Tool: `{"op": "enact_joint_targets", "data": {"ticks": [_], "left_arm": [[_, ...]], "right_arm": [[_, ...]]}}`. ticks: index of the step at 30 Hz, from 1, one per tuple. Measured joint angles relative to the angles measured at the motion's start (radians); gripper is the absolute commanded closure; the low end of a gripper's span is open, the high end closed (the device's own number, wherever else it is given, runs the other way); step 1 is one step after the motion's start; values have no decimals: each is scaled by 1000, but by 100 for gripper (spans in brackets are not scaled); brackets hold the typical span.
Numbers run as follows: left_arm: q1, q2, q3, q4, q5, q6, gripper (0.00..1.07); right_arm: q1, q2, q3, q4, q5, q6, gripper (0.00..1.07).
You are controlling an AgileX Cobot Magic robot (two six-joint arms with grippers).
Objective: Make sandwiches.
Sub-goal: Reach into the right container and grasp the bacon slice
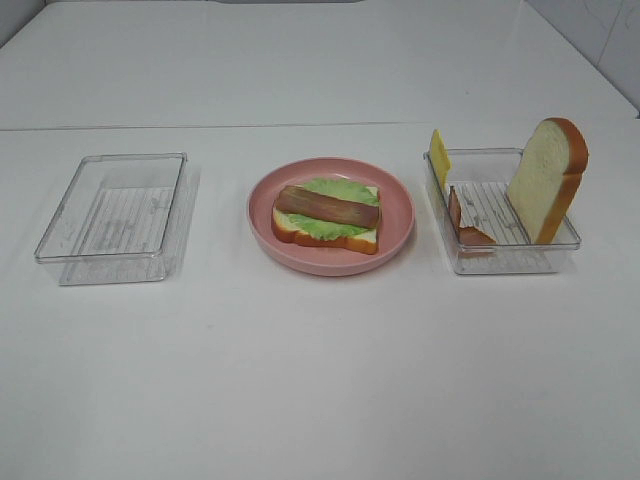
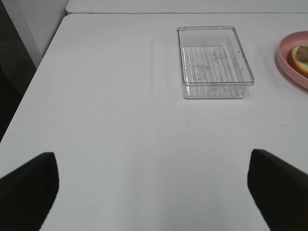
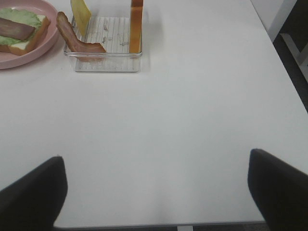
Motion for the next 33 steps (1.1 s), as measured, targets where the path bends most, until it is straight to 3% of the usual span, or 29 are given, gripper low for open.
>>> {"op": "enact_joint_targets", "data": {"ticks": [9,11,14,16,22,23,29,33], "left_arm": [[0,0,0,0,0,0,6],[0,0,0,0,0,0,6],[0,0,0,0,0,0,6],[0,0,0,0,0,0,6],[0,0,0,0,0,0,6],[0,0,0,0,0,0,6],[0,0,0,0,0,0,6],[0,0,0,0,0,0,6]], "right_arm": [[0,66,-39,14,-35,0,9],[0,195,-53,22,-121,0,9],[0,233,-54,27,-144,0,9],[0,378,-54,47,-255,-1,9],[0,517,-54,54,-327,-1,9],[0,599,-63,66,-345,-1,9],[0,832,-153,111,-345,-89,9],[0,1014,-274,187,-306,-148,9]]}}
